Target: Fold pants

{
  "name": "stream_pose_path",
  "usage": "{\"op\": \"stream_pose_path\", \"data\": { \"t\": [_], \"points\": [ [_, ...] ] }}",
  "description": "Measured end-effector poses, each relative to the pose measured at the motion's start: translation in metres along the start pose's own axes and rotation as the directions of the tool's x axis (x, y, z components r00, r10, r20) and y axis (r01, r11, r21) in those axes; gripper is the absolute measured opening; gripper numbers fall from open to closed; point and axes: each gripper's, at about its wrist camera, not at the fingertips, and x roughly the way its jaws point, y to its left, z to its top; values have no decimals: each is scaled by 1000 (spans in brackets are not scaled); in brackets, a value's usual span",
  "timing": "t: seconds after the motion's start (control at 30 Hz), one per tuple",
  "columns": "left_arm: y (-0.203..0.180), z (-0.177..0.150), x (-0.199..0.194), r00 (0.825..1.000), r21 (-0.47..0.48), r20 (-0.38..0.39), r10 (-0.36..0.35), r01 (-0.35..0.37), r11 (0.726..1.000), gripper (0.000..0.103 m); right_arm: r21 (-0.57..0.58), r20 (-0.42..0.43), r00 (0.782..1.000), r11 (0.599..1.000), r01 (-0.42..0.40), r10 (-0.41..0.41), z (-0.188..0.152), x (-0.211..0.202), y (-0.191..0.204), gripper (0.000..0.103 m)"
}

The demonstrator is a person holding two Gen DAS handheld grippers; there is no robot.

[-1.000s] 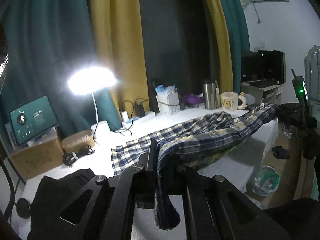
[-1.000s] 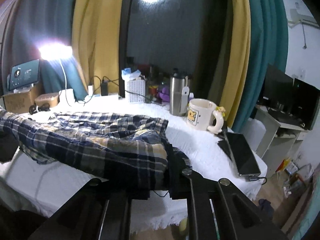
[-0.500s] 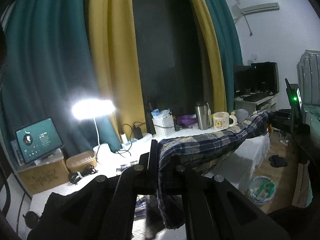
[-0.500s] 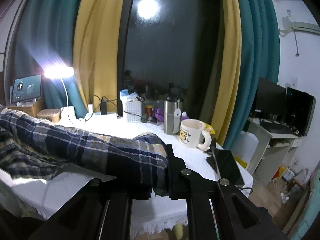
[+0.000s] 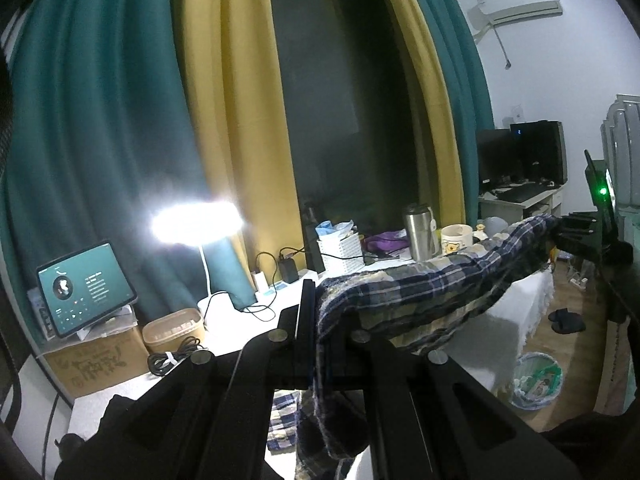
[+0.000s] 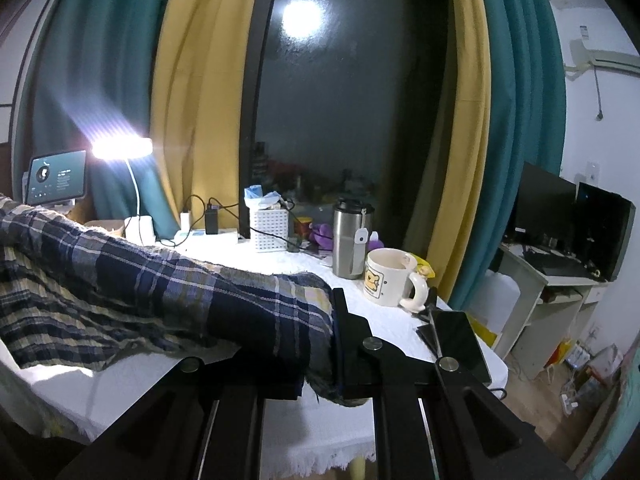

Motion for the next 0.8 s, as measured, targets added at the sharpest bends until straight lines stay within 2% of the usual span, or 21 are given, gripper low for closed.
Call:
{"op": "stream_pose_path", "data": {
  "t": [0.33, 0.8],
  "points": [
    [22, 5, 36, 999, 11, -33, 19, -18, 1000, 2, -8, -15, 1000, 1000, -10, 10, 26, 40, 10, 11],
    [51, -1, 110, 991, -1, -130, 8, -8, 1000, 2, -12, -93, 996, 1000, -17, 16, 41, 117, 17, 11]
  ]
}}
